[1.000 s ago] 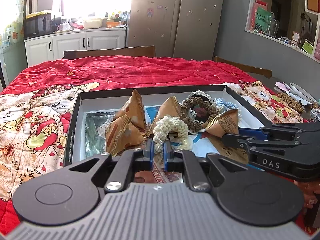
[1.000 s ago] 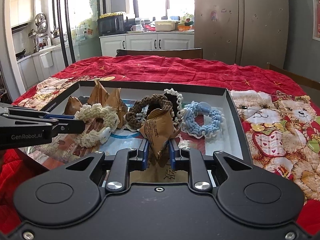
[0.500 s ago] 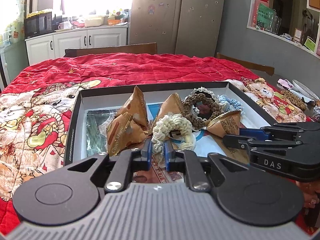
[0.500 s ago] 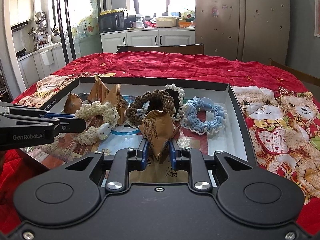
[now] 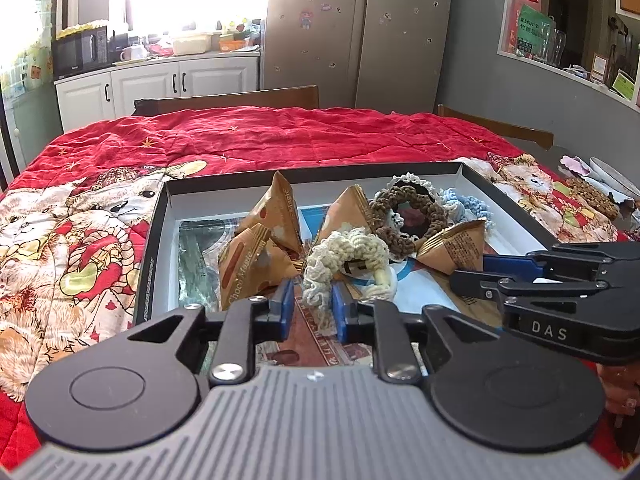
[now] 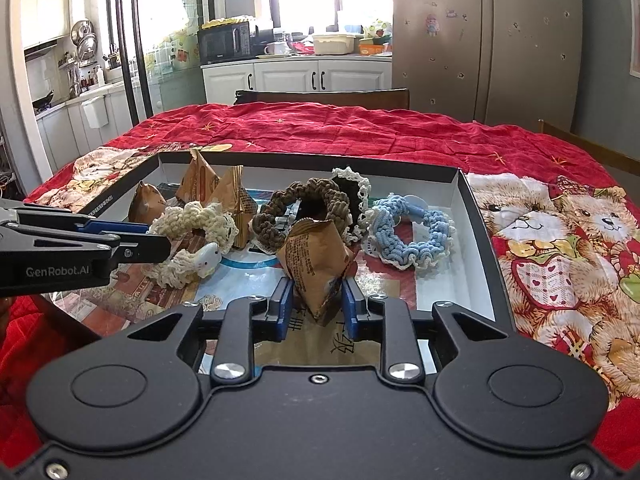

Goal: Organize objects
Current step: 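Lower both items into the box and open both grippers, then withdraw both grippers from the box toward the binder clips on the quilt, then grasp the teal binder clip with the right gripper while the left gripper grasps the blue binder clip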

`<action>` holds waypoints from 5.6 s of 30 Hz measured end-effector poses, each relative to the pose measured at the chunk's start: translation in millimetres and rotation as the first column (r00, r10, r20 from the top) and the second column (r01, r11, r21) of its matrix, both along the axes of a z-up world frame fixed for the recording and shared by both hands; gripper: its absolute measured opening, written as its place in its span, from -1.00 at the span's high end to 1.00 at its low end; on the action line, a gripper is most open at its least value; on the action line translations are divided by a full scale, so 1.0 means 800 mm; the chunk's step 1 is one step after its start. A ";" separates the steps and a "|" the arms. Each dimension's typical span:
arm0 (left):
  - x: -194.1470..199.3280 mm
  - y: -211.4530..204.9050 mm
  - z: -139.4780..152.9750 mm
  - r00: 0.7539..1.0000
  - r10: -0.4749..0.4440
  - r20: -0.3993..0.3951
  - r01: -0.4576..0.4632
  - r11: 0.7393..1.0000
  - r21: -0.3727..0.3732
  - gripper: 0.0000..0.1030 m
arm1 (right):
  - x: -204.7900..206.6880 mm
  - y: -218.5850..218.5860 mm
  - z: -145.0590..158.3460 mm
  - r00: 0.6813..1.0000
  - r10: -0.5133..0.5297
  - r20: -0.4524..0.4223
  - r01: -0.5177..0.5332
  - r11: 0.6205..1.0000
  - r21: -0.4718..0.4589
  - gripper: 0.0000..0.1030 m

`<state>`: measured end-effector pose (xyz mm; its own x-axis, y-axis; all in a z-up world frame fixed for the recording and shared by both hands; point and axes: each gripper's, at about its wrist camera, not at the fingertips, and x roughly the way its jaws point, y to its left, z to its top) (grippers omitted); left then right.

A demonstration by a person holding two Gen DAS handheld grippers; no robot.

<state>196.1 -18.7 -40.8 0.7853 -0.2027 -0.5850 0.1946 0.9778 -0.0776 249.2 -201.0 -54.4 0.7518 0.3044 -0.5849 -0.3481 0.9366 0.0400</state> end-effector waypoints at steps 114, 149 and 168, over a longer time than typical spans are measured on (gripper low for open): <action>-0.157 0.036 0.021 0.990 -0.129 0.052 0.128 0.992 0.015 -0.72 | -0.174 -0.094 0.041 0.994 0.071 0.079 -0.071 0.997 -0.007 -0.08; -0.150 0.016 -0.024 0.963 -0.268 0.005 0.267 0.962 0.057 0.13 | -0.153 -0.045 -0.005 0.996 0.091 0.011 -0.089 0.990 -0.107 0.11; -0.155 0.008 -0.023 0.962 -0.274 0.013 0.272 0.960 0.062 0.40 | -0.165 -0.045 0.001 0.992 0.114 0.046 -0.109 0.989 -0.101 0.17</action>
